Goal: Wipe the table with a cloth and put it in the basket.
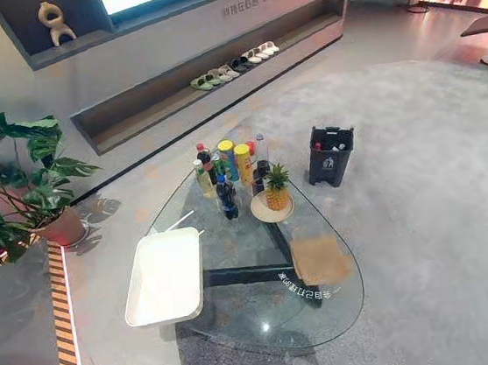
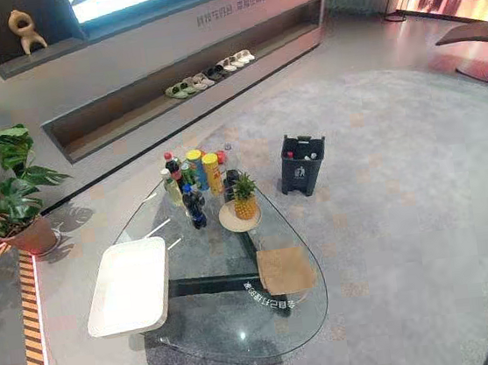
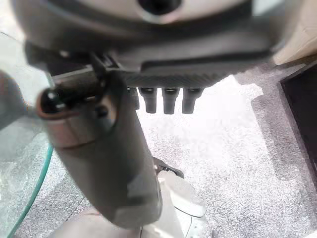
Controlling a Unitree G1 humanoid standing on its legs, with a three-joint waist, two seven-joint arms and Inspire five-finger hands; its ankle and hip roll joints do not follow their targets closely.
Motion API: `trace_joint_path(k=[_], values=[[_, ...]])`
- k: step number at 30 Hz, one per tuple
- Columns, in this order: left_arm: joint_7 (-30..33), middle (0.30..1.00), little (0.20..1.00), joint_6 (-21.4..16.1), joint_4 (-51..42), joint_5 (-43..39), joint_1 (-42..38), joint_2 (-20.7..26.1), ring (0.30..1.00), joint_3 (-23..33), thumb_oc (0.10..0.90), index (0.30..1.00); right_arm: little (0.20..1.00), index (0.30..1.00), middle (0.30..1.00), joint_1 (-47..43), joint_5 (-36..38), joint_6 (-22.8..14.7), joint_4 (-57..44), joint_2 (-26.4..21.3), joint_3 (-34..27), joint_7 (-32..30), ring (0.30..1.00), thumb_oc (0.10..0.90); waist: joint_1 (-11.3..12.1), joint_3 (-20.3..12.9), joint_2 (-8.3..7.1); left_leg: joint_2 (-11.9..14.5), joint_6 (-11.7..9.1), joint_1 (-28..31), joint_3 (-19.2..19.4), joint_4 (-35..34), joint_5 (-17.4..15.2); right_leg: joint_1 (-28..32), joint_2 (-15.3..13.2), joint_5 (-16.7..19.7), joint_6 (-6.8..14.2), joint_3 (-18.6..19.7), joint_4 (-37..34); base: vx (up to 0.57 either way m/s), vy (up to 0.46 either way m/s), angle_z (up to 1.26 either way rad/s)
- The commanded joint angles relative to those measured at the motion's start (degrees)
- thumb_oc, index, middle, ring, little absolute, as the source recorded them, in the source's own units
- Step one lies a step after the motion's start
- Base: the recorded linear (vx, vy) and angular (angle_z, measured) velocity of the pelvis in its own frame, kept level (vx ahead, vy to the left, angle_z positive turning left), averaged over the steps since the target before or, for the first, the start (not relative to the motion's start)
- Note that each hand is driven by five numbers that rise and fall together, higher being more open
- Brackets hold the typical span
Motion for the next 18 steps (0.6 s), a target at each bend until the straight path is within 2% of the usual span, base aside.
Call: trace_joint_path(k=[1,18], values=[[0.4,0.900,0.900,-0.9,2.6,0.8,-3.3,1.2,0.900,-1.3,0.800,0.900,0.900,0.900,0.900,-1.8,0.5,-0.1,1.0,-0.3,0.4,-0.6,0.900,0.800,1.9,1.3,-1.96,-5.0,3.3,2.1,5.0,-0.1,-4.9,-2.4,0.2,1.2,1.5,-3.9,1.6,0.10,-0.096,-0.95],[0.5,0.900,0.900,-1.2,2.9,0.3,-3.3,1.2,0.900,-0.7,0.800,0.900,0.900,0.900,0.900,-1.8,0.7,0.1,0.7,0.0,0.5,-0.9,0.900,0.800,2.1,1.1,-2.32,-4.9,3.4,2.3,4.9,-0.1,-4.8,-2.3,0.5,0.7,1.2,-4.0,2.2,0.00,0.000,0.00]])
